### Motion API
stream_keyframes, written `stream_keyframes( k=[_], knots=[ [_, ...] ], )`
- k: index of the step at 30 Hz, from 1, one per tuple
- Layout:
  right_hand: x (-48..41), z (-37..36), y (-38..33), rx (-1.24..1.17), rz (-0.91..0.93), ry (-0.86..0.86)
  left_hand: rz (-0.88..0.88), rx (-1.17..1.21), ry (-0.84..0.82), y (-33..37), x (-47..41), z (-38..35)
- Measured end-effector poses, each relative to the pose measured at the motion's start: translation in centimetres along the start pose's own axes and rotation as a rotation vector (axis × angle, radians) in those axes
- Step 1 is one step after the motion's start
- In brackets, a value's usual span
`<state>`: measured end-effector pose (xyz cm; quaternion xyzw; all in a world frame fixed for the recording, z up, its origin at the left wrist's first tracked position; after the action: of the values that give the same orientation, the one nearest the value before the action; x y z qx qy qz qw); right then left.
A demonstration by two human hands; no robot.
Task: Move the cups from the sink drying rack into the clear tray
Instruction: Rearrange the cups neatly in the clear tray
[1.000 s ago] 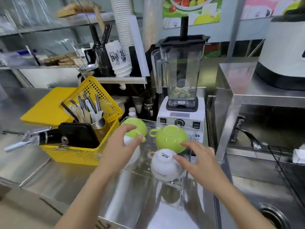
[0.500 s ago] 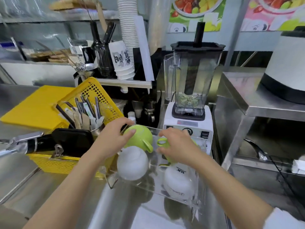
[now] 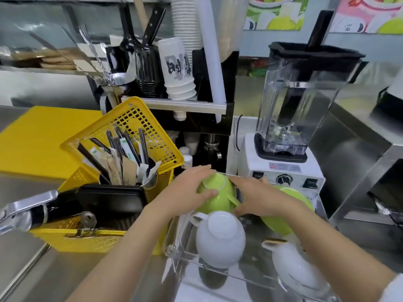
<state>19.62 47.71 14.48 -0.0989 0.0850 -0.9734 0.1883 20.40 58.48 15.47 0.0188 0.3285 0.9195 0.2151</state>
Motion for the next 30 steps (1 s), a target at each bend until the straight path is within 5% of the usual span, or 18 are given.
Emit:
stream_keyframes(
  k=[11, 19, 30],
  knots=[
    [-1.4, -0.3, 0.8, 0.0, -0.038, -0.161, -0.055, 0.039, 0.001, -0.4, -0.2, -0.3],
    [0.5, 1.6, 4.6, -0.109, -0.092, -0.075, -0.097, 0.002, 0.014, 2.1, -0.8, 0.4],
    [6.2, 0.7, 10.6, -0.167, -0.23, -0.108, -0.221, -0.14, -0.361, 9.1, -5.2, -7.3]
  ],
)
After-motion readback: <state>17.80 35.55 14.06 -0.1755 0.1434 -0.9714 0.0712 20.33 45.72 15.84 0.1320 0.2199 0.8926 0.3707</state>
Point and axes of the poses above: each hand's wrist, its own x-axis away from the middle knuckle, its own z-axis out of the back of the hand, y = z × x, the point moved 10 cm from there along -x, towards the middle knuckle, and after that the axes turned 6 degrees about x, right-handed, at the moved point
